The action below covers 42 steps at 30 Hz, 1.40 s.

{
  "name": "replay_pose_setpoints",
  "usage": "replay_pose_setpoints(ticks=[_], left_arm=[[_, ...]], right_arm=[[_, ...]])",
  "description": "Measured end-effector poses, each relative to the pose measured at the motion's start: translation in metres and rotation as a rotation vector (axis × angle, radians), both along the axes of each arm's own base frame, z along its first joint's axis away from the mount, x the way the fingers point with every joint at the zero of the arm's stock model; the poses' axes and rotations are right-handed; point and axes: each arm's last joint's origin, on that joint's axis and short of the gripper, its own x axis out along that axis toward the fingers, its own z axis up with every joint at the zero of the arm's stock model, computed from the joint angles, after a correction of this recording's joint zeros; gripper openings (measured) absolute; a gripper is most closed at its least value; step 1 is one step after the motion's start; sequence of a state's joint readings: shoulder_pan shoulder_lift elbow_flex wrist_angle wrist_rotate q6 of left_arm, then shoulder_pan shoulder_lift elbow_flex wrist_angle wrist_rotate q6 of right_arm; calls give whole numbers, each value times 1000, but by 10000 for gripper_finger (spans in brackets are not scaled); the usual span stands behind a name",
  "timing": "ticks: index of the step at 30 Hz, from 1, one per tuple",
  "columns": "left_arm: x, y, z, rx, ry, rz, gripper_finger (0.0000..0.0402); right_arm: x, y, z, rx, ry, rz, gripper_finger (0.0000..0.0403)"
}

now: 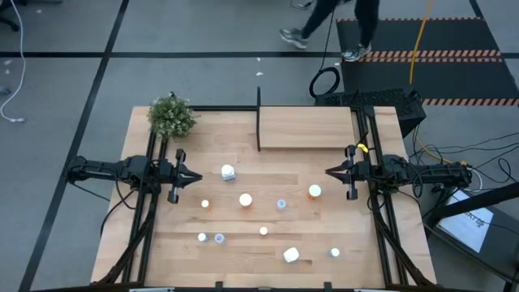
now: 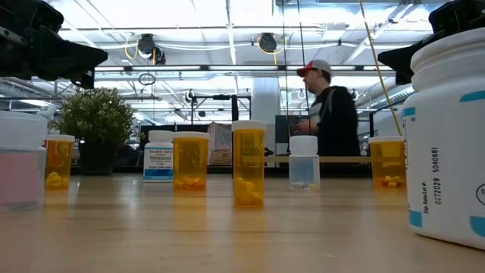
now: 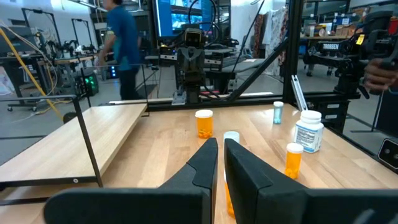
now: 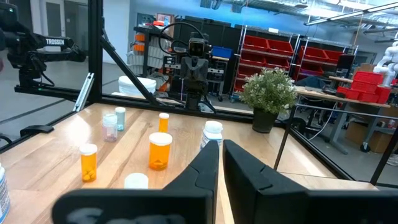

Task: Pick and place medicine bottles onto shelf by color
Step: Put the right large orange pill bottle on the shelf

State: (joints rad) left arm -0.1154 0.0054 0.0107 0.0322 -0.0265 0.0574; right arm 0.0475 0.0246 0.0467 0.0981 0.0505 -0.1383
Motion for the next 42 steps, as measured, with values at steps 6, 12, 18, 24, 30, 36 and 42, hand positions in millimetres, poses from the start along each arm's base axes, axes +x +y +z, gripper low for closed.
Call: replay_pose_setpoints(ticks=[6, 12, 18, 24, 30, 36, 42], left_arm=[[0, 0, 0, -10, 1, 0, 33], [0, 0, 0, -10, 0, 0, 33], [0, 0, 0, -10, -1, 0, 33], [0, 0, 0, -10, -1, 0, 33], [0, 0, 0, -10, -1, 0, 33], [0, 0, 0, -8, 4, 0, 33], [0, 0, 0, -18, 5, 7, 33]], right_arm=[[0, 0, 3, 45, -20, 4, 16], [-5, 0, 25, 46, -38, 4, 16], [-6, 0, 64, 83, 17, 0, 16], [2, 0, 110, 186, 123, -2, 15], [18, 1, 151, 238, 239, -16, 15], [32, 1, 182, 237, 268, -20, 15], [40, 2, 187, 233, 287, -22, 15]])
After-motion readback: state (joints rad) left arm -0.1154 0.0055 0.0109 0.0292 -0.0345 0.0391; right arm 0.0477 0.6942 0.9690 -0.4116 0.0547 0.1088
